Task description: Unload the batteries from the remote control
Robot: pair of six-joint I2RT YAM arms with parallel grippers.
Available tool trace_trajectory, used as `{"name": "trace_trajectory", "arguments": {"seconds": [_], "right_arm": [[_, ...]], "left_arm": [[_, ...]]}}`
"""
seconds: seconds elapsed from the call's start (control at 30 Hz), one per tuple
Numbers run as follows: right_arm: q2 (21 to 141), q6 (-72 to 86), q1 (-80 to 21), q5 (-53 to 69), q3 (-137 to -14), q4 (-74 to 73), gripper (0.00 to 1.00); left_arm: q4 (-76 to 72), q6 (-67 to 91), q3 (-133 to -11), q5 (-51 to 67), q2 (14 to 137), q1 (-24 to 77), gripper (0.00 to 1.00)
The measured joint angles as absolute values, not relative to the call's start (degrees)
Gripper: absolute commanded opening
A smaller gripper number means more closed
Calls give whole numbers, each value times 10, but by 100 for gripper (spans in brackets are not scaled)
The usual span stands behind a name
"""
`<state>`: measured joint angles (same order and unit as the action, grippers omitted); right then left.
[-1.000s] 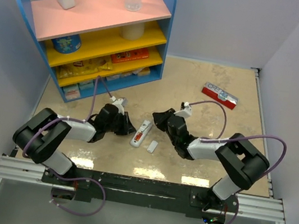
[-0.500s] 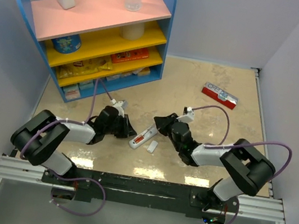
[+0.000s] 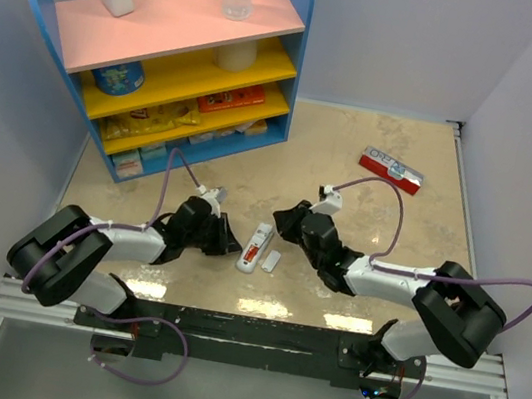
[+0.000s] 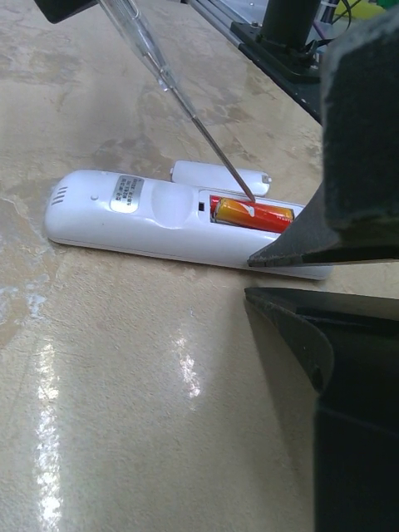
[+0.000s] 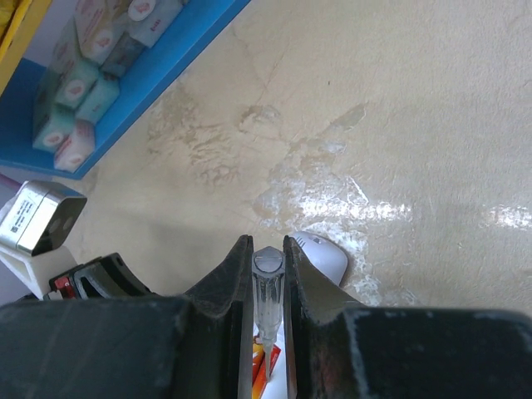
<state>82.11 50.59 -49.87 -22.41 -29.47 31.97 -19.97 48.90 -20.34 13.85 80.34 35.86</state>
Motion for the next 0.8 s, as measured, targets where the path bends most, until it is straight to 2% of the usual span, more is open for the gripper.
{"name": "trace_trajectory", "arguments": {"seconds": [0.33, 0.8], "right_arm": [[776, 501, -499, -237, -346, 204, 0], [748, 630, -499, -307, -423, -29, 0]], "left_arm": [[-201, 516, -196, 139, 799, 379, 21], [-206, 535, -178, 147, 782, 387, 21]]}}
